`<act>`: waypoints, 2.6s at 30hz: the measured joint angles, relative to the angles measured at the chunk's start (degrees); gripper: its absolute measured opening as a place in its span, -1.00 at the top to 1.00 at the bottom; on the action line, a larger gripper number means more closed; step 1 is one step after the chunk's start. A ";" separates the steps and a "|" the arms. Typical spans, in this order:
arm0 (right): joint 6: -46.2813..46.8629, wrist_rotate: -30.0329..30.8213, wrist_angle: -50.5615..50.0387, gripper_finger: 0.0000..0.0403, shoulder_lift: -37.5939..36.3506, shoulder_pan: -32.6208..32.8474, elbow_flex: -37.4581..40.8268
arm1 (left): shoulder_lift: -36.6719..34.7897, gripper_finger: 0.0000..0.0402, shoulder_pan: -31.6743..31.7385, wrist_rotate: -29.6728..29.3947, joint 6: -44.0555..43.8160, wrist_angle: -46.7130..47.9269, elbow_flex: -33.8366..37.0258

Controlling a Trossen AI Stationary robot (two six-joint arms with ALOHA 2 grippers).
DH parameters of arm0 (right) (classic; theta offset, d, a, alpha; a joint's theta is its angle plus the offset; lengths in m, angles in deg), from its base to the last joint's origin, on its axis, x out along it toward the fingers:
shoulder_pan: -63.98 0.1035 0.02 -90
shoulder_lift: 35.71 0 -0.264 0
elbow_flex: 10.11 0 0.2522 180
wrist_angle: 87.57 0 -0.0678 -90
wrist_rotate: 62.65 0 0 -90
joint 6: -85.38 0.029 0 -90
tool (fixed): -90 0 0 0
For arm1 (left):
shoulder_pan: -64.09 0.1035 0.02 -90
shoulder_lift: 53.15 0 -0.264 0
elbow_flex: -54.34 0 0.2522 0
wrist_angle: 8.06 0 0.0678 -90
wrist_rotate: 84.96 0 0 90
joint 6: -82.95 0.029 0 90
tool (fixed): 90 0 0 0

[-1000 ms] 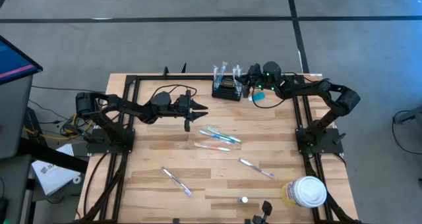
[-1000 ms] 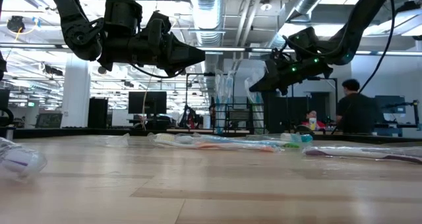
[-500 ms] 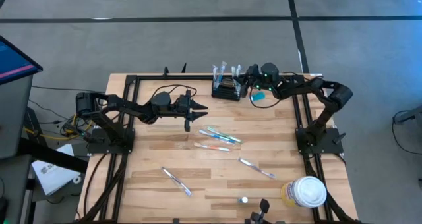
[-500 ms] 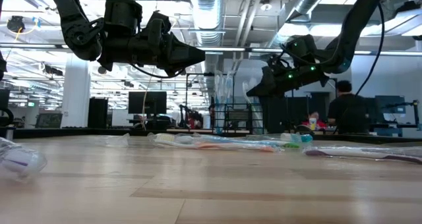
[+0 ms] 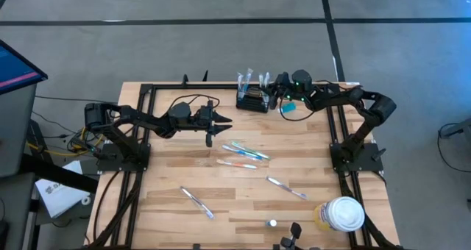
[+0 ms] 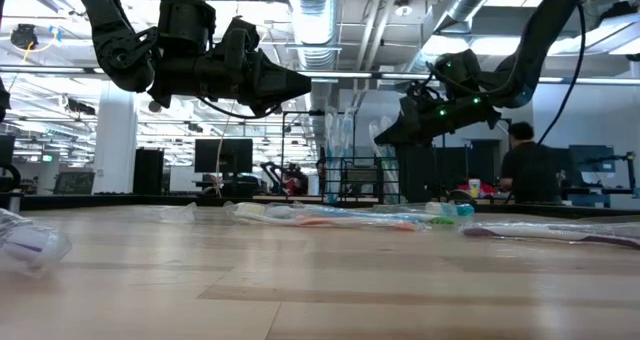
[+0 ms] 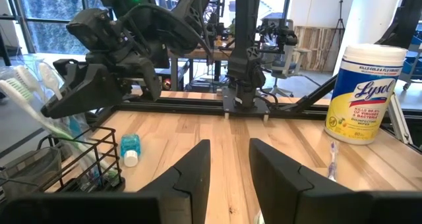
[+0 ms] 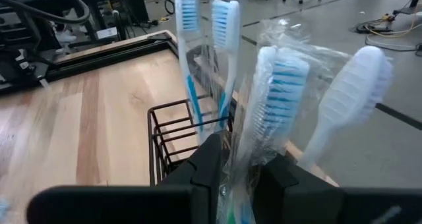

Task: Pick & Place toothbrushing station
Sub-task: Put the top blue toothbrush into the mesh organizer, then put the top blue mouthwash into the mesh organizer

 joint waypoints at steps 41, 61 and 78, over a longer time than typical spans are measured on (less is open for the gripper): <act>-4.71 -2.80 -9.44 -0.02 -5.61 -2.63 -0.06 | 0.00 0.51 0.00 0.00 -0.02 0.20 0.00; -3.74 -2.79 -29.20 0.04 -18.54 -1.03 -0.06 | 0.00 0.51 0.00 -0.02 -0.02 0.20 0.02; -7.43 3.55 -44.30 0.18 -21.42 4.37 -0.06 | 0.00 0.51 0.00 0.00 -0.02 0.20 0.02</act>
